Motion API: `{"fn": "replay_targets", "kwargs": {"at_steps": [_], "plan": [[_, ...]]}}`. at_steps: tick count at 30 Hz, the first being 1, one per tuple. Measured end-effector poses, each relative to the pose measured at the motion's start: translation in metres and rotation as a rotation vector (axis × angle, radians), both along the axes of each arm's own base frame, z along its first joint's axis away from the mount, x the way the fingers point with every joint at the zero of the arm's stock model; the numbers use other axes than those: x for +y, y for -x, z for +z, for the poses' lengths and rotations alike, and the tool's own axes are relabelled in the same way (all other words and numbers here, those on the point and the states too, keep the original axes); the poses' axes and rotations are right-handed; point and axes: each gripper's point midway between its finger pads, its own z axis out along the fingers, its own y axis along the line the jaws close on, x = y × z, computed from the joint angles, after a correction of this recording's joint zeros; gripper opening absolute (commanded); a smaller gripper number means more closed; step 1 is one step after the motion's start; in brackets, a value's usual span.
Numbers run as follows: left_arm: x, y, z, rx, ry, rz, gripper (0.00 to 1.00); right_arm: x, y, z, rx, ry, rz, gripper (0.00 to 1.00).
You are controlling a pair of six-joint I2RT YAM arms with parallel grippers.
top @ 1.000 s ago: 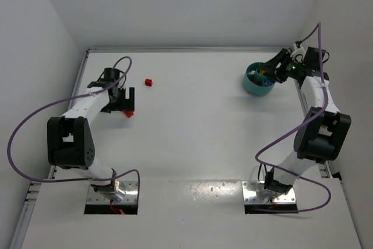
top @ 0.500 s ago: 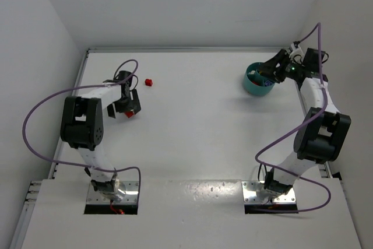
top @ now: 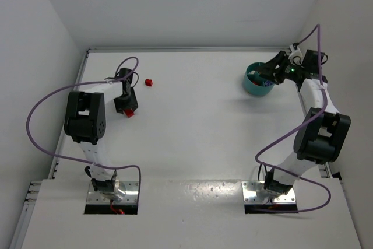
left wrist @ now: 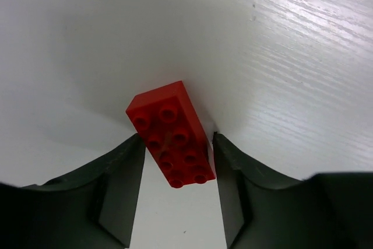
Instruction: Sort the legos into containers by color
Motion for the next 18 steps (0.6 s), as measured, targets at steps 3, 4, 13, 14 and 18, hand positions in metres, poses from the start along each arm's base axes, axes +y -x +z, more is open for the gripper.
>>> {"fn": "replay_targets", "kwargs": {"at_steps": [3, 4, 13, 14, 18], "plan": [[-0.006, 0.007, -0.001, -0.008, 0.034, -0.036, 0.31, 0.001, 0.001, -0.001, 0.000, -0.003, 0.003, 0.56], [-0.009, 0.013, -0.001, -0.003, 0.049, -0.059, 0.25, 0.001, 0.001, -0.001, 0.002, -0.004, 0.004, 0.56], [-0.071, 0.041, 0.019, -0.018, 0.328, -0.467, 0.07, 0.026, 0.035, -0.014, 0.035, -0.064, 0.064, 0.55], [-0.078, 0.042, 0.027, -0.038, 0.345, -0.498, 0.07, 0.033, 0.044, -0.017, 0.046, -0.078, 0.083, 0.55], [-0.131, 0.050, 0.086, -0.203, 0.449, -0.760, 0.04, 0.066, 0.077, -0.027, 0.091, -0.133, 0.174, 0.55]]}}
